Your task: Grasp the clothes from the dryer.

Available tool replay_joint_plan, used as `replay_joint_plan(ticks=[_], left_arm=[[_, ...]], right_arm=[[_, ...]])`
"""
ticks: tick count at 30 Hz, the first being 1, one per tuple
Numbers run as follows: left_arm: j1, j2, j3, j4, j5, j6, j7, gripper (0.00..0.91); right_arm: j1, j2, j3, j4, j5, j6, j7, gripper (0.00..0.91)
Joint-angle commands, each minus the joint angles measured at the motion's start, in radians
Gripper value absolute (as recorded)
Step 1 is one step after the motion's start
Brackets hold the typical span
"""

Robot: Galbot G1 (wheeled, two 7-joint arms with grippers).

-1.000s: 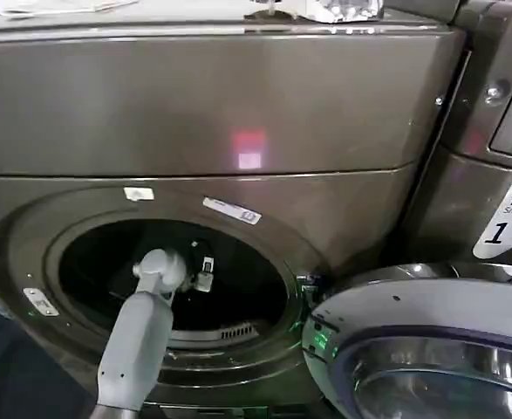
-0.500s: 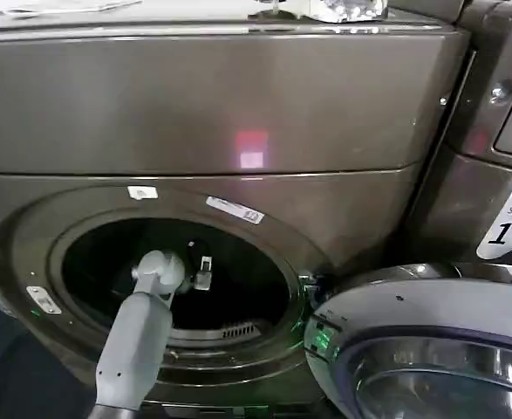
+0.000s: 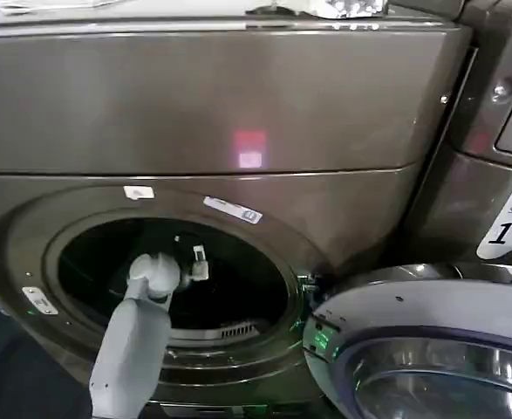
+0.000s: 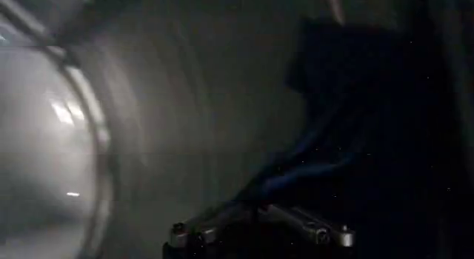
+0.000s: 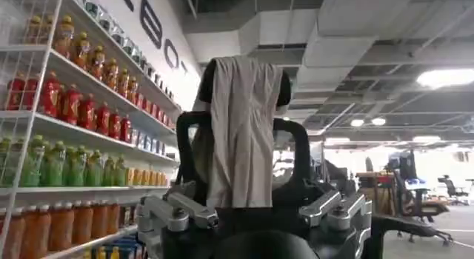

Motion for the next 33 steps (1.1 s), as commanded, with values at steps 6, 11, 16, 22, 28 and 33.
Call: replay_joint_plan(ticks=[6,11,16,22,28,33], left_arm=[[0.126,-0.079,-0.004,-0.180,-0.488,0.303,-0.931,0.000],[0.181,-0.104,-0.010,-0.228,-0.641,0.321,-1.105,0.000],[0.173,-0.114,0.000,-0.238,-0.648,0.309,-1.134,0.000],[0.174,-0.124,0.001,-0.229,-0.655,0.304,-1.146,0.000],[0.172,-0.123,0.002,-0.230,-0.657,0.306,-1.139,0.000],[0.170,-0.120,0.001,-0.230,-0.659,0.307,-1.133,0.000]], right_arm=[[0.014,0.010,-0.007,0.058,0.015,-0.045,0.015,0.907],[0.011,0.012,-0.022,0.044,0.026,0.037,0.001,0.907],[0.010,0.010,-0.019,0.031,0.026,0.038,0.002,0.907],[0.008,0.009,-0.016,0.021,0.025,0.039,0.002,0.907],[0.014,0.010,-0.018,0.031,0.026,0.034,0.016,0.907],[0.018,-0.001,-0.004,0.045,0.028,-0.012,0.049,0.907]])
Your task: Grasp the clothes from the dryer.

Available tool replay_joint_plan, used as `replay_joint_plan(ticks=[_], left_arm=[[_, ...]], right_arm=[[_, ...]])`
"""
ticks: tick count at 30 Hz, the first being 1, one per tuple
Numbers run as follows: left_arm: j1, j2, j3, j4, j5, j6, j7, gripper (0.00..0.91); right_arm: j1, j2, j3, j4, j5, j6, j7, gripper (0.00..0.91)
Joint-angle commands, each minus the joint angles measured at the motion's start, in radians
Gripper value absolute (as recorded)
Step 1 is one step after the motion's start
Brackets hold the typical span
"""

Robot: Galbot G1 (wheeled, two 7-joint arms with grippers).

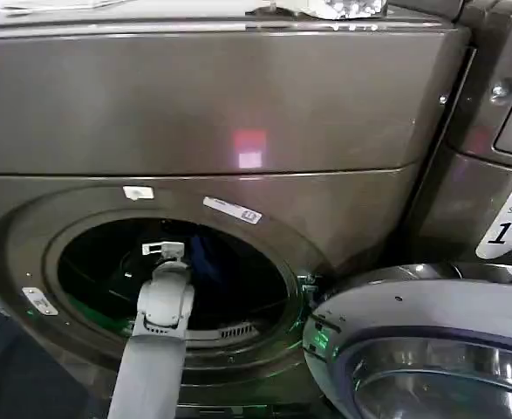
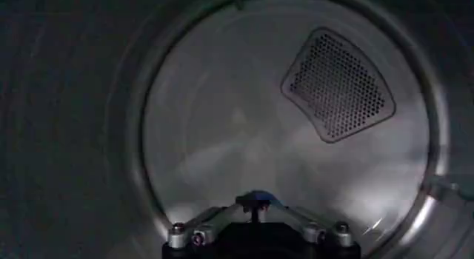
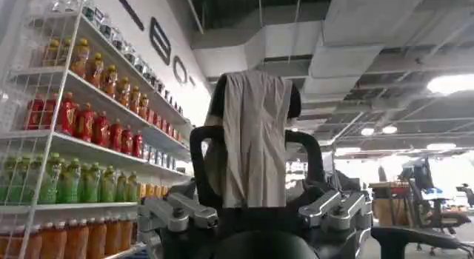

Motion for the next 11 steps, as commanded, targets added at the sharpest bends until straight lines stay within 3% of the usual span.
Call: replay_joint_plan(ticks=[1,11], left_arm=[[0.006,0.000,0.000,-0.005,-0.024,0.004,-0.031,0.000],[0.013,0.000,0.001,-0.009,-0.025,0.004,-0.024,0.000]], right_arm=[[0.002,-0.011,0.012,0.012,0.003,-0.046,0.037,0.907],[0.000,-0.011,0.018,0.015,-0.011,-0.082,0.043,0.907]])
